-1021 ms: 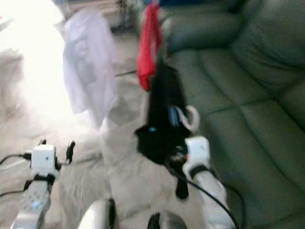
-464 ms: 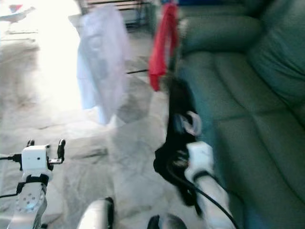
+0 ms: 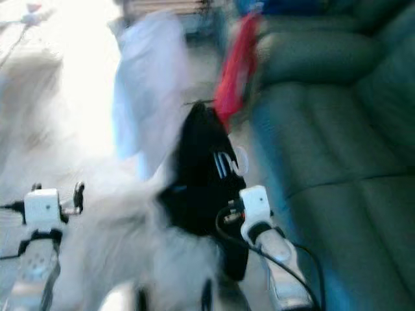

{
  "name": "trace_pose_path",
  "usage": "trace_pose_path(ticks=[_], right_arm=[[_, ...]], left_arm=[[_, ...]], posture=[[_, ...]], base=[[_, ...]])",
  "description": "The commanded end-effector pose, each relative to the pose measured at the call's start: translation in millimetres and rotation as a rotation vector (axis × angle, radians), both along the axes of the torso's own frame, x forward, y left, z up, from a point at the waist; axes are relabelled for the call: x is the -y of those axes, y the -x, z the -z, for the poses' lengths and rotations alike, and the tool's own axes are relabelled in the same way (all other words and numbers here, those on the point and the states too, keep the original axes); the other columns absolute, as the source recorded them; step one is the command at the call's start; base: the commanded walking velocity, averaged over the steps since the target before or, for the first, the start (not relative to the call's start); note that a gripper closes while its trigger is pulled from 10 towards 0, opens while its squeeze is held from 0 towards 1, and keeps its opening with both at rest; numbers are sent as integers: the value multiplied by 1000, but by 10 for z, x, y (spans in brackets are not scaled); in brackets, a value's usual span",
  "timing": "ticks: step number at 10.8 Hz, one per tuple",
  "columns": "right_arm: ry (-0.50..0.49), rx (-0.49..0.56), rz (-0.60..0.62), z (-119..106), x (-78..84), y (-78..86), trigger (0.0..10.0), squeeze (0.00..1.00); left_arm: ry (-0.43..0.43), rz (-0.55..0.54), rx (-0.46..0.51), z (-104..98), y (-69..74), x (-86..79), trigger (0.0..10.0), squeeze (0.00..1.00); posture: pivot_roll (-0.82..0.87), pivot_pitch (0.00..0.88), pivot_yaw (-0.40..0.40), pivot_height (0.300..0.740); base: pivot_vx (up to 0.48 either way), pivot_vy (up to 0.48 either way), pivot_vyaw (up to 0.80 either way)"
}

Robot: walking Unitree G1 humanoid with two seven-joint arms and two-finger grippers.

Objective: Hang hanger

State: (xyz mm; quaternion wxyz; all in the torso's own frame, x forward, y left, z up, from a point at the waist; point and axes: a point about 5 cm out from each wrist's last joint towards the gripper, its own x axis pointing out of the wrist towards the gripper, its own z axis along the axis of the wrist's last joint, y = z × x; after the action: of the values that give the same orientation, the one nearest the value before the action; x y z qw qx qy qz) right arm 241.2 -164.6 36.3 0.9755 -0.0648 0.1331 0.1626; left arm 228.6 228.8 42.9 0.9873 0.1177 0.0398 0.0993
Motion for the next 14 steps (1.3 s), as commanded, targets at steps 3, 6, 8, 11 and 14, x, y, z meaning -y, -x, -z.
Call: trace_pose_path(ticks=[3, 6, 8, 11, 14], right_arm=[[23, 14, 28, -28, 58, -44, 10000, 0], [28, 24, -38, -18, -21, -5, 10000, 0], [31, 23, -31, -11, -46, -46, 10000, 0], [27, 24, -12, -3, -55, -83, 10000, 0], [25, 21, 180, 26, 133, -160, 10000, 0]], left_arm=[[6, 35, -6, 3, -71, 33, 10000, 0], [-2, 39, -13, 22, -75, 52, 10000, 0], [-5, 41, -14, 23, -86, 61, 10000, 0], [-19, 46, -15, 23, -115, 57, 10000, 0], [-9, 54, -27, 72, -98, 119, 10000, 0]], posture=[[-11, 154, -69, 740], [-5, 149, -73, 740], [0, 143, -72, 740], [6, 133, -70, 740], [11, 126, -64, 740]], base=[[401, 96, 0], [361, 315, 227], [352, 326, 634], [350, 327, 0], [0, 0, 0]])
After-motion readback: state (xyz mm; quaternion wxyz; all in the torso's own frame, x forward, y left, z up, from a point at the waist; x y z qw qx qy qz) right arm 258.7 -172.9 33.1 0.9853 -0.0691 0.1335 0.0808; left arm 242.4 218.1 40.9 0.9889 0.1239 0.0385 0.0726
